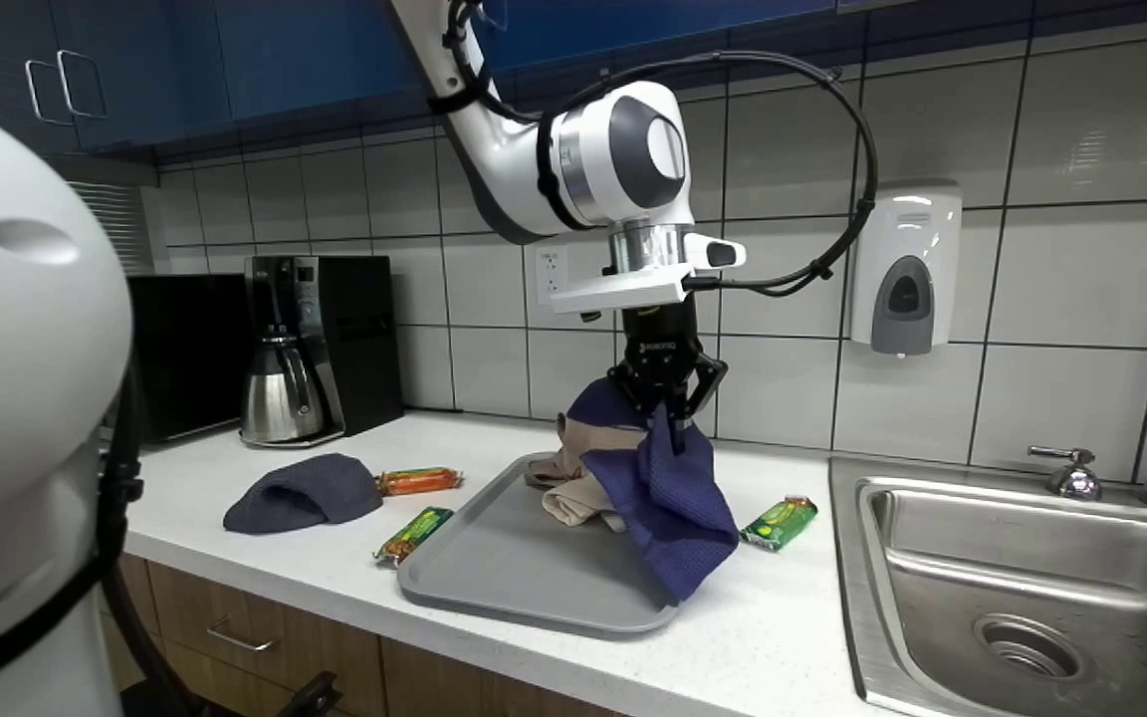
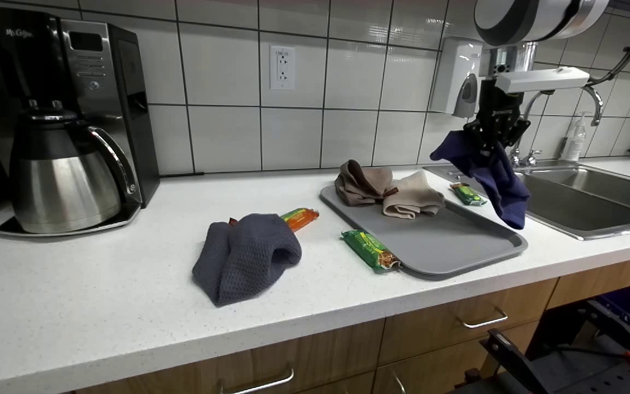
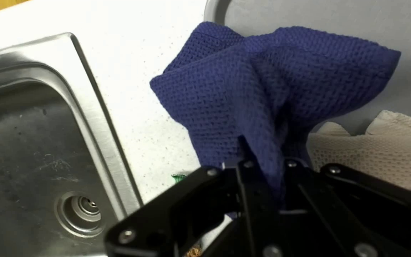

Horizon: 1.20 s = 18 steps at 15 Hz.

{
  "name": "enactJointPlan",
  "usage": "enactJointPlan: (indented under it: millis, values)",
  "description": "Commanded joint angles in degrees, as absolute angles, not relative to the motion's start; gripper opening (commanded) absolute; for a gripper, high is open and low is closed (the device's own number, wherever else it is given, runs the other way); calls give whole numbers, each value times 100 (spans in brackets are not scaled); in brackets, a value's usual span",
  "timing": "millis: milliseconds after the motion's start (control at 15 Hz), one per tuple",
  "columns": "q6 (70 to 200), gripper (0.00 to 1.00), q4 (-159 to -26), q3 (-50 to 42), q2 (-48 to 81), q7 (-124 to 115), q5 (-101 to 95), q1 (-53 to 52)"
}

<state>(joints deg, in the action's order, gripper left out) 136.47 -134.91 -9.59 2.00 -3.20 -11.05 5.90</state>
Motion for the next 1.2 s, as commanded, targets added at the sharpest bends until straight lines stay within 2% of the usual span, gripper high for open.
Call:
enactJointPlan:
  millis: [0, 1133]
  values:
    - [13594, 2, -13484, -1024, 152, -511, -1149, 773]
    - [14254, 2, -12808, -1497, 1593, -1998, -1101, 892]
